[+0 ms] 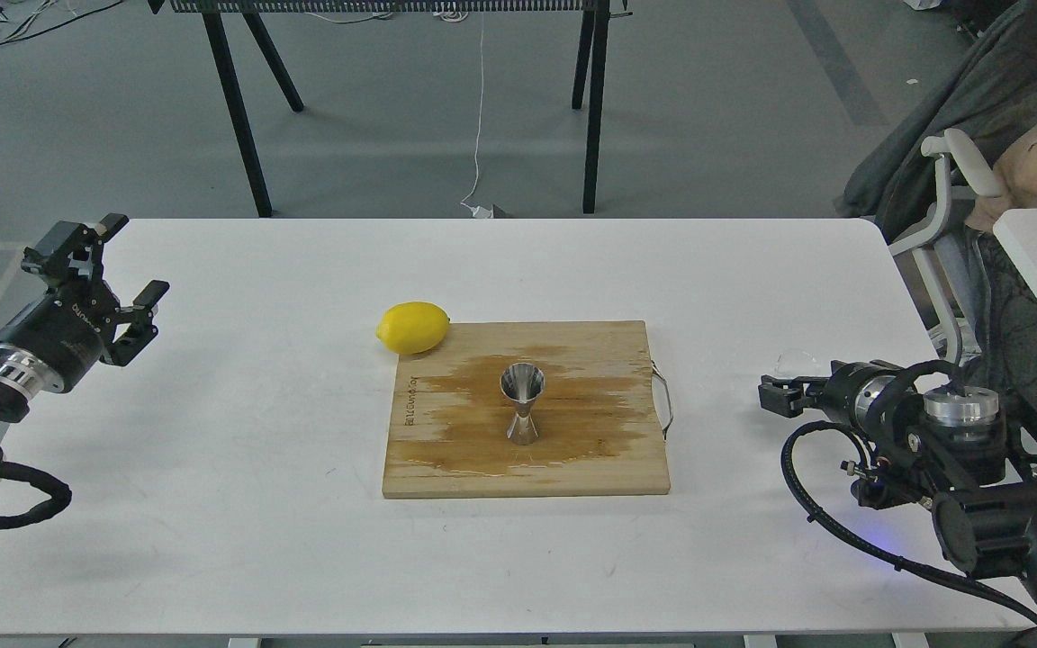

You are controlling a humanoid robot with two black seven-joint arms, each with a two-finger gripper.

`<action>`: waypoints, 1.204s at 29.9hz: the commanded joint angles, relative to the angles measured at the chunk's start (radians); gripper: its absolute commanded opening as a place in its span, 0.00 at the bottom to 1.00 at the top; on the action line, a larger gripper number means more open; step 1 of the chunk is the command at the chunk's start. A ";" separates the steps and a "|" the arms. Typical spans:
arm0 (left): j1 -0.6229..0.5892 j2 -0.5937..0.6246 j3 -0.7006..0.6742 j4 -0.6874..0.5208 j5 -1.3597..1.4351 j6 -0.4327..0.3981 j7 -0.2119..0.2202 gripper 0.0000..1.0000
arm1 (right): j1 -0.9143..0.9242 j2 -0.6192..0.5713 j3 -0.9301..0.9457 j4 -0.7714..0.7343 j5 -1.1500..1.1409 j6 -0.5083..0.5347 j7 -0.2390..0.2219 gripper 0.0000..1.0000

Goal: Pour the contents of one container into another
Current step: 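Reach the right gripper to the small clear glass and grasp it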

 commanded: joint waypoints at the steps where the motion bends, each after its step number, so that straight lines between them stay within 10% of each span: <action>1: 0.000 0.000 0.000 0.000 0.000 0.000 0.000 0.99 | 0.000 0.000 -0.001 0.000 -0.004 0.003 0.000 0.87; 36: 0.000 0.000 0.009 0.014 -0.002 0.000 0.000 0.99 | -0.003 0.000 -0.037 0.011 -0.023 0.060 0.000 0.49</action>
